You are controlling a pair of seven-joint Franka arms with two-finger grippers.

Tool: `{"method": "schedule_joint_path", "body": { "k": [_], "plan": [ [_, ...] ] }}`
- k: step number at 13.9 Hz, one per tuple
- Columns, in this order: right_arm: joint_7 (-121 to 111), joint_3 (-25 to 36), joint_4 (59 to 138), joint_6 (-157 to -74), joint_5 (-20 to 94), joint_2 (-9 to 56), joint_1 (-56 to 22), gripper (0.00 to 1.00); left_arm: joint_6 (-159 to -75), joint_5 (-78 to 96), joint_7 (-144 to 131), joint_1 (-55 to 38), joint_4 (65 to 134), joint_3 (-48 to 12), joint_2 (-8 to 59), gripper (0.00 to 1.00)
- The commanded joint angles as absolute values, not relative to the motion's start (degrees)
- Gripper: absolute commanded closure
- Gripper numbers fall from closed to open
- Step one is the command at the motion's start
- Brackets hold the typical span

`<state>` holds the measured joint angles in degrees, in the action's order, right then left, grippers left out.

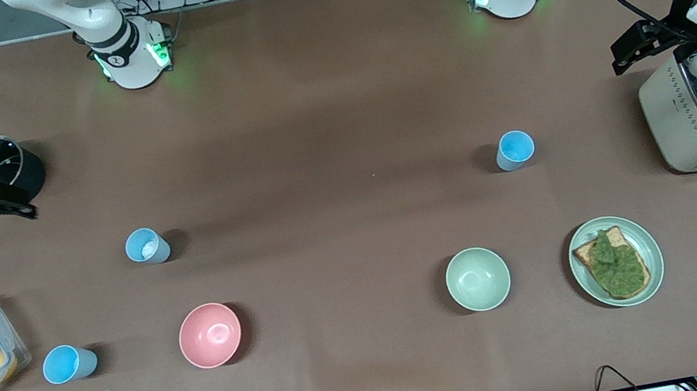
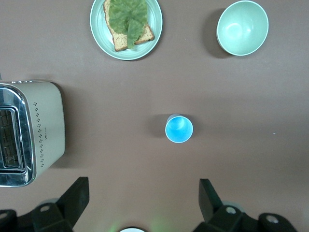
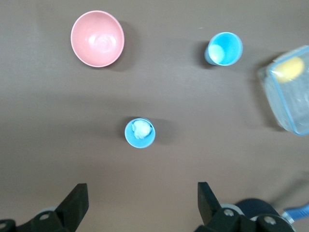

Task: Stack blue cups with both arms
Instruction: 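Reach the right gripper down to the blue cup near the pink bowl, then close the right gripper on the blue cup's rim and lift it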

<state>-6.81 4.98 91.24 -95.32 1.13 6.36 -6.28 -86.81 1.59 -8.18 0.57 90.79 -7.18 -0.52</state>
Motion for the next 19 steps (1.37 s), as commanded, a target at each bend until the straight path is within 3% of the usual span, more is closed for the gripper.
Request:
{"method": "schedule_joint_path", "body": {
  "k": [1,9,13,15,19],
  "plan": [
    [-5.9,5.2,100.1,-104.1,1.4,5.9,-8.1,0.00,-86.0,0.5,-8.6,0.7,90.3,-7.5,-0.9,0.00],
    [-5.6,5.2,105.5,-115.4,2.1,16.6,-10.7,0.00,-86.0,0.6,-8.6,0.7,90.3,-7.5,-1.0,0.00],
    [-0.2,5.2,119.4,-135.8,3.3,16.9,-12.4,0.00,-86.0,0.9,-8.6,0.8,90.4,-7.5,-1.0,0.00],
    [5.9,5.3,123.8,-141.7,3.3,17.6,-15.8,0.00,-85.9,0.9,-8.6,0.8,90.4,-7.5,-1.0,0.00],
    [6.9,5.3,124.2,-140.0,3.3,17.8,-16.0,0.00,-85.8,0.9,-8.6,0.8,90.4,-7.5,-1.0,0.00]
  ]
}}
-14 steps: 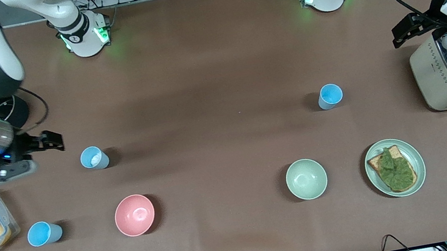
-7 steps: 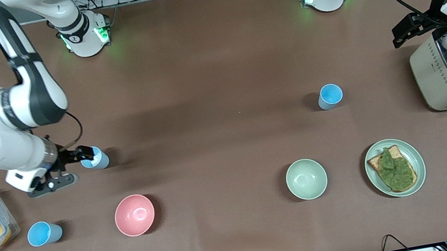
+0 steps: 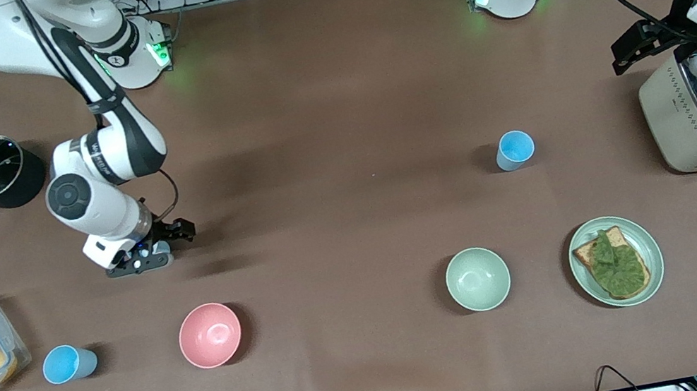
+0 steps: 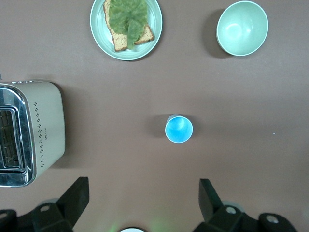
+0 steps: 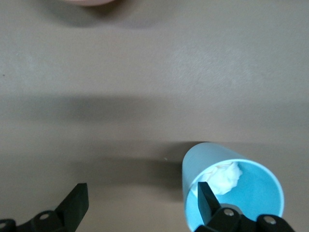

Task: Stack blue cups with both arms
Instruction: 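Close the right gripper on the blue cup's rim and lift it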

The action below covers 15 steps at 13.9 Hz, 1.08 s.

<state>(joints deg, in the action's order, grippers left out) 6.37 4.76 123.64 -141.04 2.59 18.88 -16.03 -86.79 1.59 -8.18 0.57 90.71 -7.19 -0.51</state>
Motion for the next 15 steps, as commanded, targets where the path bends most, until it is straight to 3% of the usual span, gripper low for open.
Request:
{"method": "schedule_joint_path", "body": {
  "k": [1,3,5,11,15],
  "plan": [
    [6.8,5.3,124.2,-139.1,3.3,17.7,-16.0,0.00,-85.8,1.0,-8.6,0.8,90.4,-7.5,-1.0,0.00],
    [6.9,5.4,124.2,-138.6,3.3,17.9,-15.9,0.04,-85.8,1.0,-8.6,0.6,90.3,-7.5,-1.1,0.00],
    [7.4,5.4,124.3,-138.6,3.3,18.3,-15.9,0.20,-85.8,1.1,-8.6,0.6,90.4,-7.5,-1.1,0.00],
    [7.4,5.6,123.5,-140.4,3.0,21.3,-15.1,0.99,-85.8,1.1,-8.6,0.5,90.4,-7.5,-1.1,0.00],
    [6.4,5.8,122.0,-139.4,2.2,20.7,-15.2,1.00,-85.8,1.1,-8.6,0.7,90.4,-7.5,-1.1,0.00]
  ]
}}
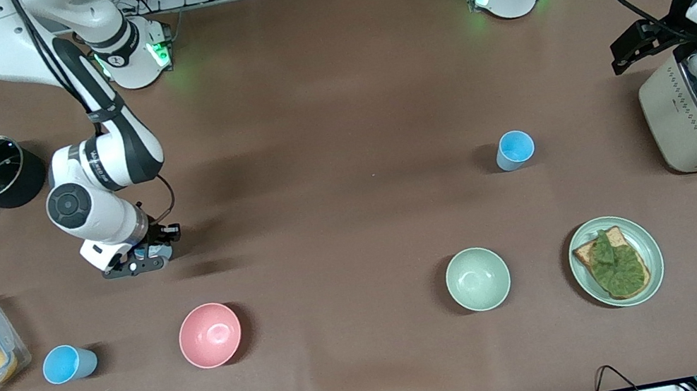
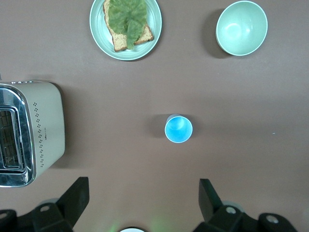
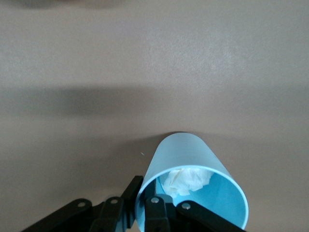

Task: Stack blue cups with both arms
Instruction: 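Close the right gripper on the blue cup's rim and lift it, then carry the blue cup with the right gripper toward the table's middle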

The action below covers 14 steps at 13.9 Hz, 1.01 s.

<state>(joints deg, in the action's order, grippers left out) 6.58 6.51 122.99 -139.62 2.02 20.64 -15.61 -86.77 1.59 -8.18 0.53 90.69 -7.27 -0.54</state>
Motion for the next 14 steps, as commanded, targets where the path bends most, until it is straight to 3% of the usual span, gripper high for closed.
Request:
{"method": "schedule_joint_path", "body": {
  "k": [1,6,8,14],
  "plan": [
    [6.4,5.8,121.6,-138.9,1.7,20.1,-15.3,1.00,-85.8,1.1,-8.6,0.7,90.4,-7.5,-1.1,0.00],
    [9.6,5.2,106.6,-118.3,2.4,19.2,-20.9,1.00,-85.8,1.1,-8.6,0.7,90.4,-7.5,-1.1,0.00],
    [17.0,5.1,101.6,-115.8,3.2,20.0,-27.5,1.00,-85.8,1.1,-8.6,0.8,90.4,-7.5,-1.1,0.00],
    [40.9,5.2,73.8,-117.2,9.4,42.2,-47.0,1.00,-85.6,1.1,-8.7,0.7,90.4,-7.5,-1.2,0.00]
  ]
}}
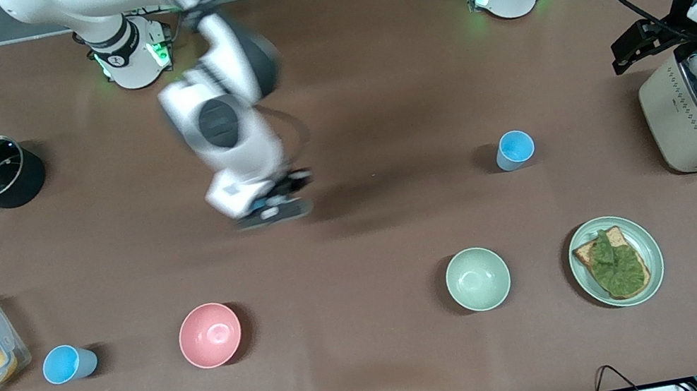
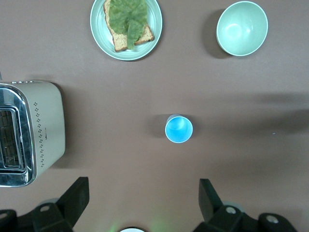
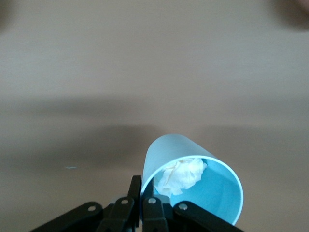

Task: Stack blue cups with both arms
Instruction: 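Carry the blue cup with the right gripper toward the table's middle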

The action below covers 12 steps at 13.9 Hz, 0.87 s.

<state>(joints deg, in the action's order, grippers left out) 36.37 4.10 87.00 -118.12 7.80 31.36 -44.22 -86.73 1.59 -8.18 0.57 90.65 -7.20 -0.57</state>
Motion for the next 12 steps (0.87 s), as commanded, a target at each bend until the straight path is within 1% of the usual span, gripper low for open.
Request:
{"method": "schedule_joint_path", "body": {
  "k": [1,2,4,6,8,9,10,11,12],
  "plan": [
    [42.0,5.1,71.4,-118.0,9.5,44.4,-48.4,1.00,-85.6,1.1,-8.6,0.7,90.4,-7.5,-1.1,0.00],
    [42.2,5.1,70.8,-120.2,9.5,45.9,-50.3,1.00,-85.6,0.9,-8.7,0.8,90.4,-7.5,-1.2,0.00],
    [43.4,5.1,70.8,-121.3,9.5,48.1,-51.8,1.00,-85.5,0.9,-8.6,0.8,90.4,-7.3,-1.1,0.00],
    [44.5,5.3,70.7,-121.3,9.2,50.7,-53.3,1.00,-85.5,1.0,-8.6,0.9,90.4,-7.3,-1.1,0.00],
    [44.6,5.3,70.7,-120.9,9.2,51.1,-53.3,1.00,-85.5,1.0,-8.6,0.8,90.4,-7.3,-1.1,0.00],
    [45.0,5.3,70.7,-120.7,9.2,51.1,-53.3,0.81,-85.5,1.0,-8.6,0.8,90.4,-7.3,-1.1,0.00],
    [46.3,5.3,70.7,-120.6,9.3,51.0,-53.3,0.51,-85.5,1.0,-8.6,0.9,90.4,-7.3,-1.1,0.00],
    [47.8,5.3,70.7,-120.5,9.3,50.7,-53.3,0.32,-85.5,1.0,-8.6,0.8,90.4,-7.3,-1.1,0.00],
    [48.3,5.3,70.7,-120.2,9.3,50.2,-53.3,0.16,-85.5,0.9,-8.6,0.8,90.4,-7.4,-1.1,0.00]
  ]
}}
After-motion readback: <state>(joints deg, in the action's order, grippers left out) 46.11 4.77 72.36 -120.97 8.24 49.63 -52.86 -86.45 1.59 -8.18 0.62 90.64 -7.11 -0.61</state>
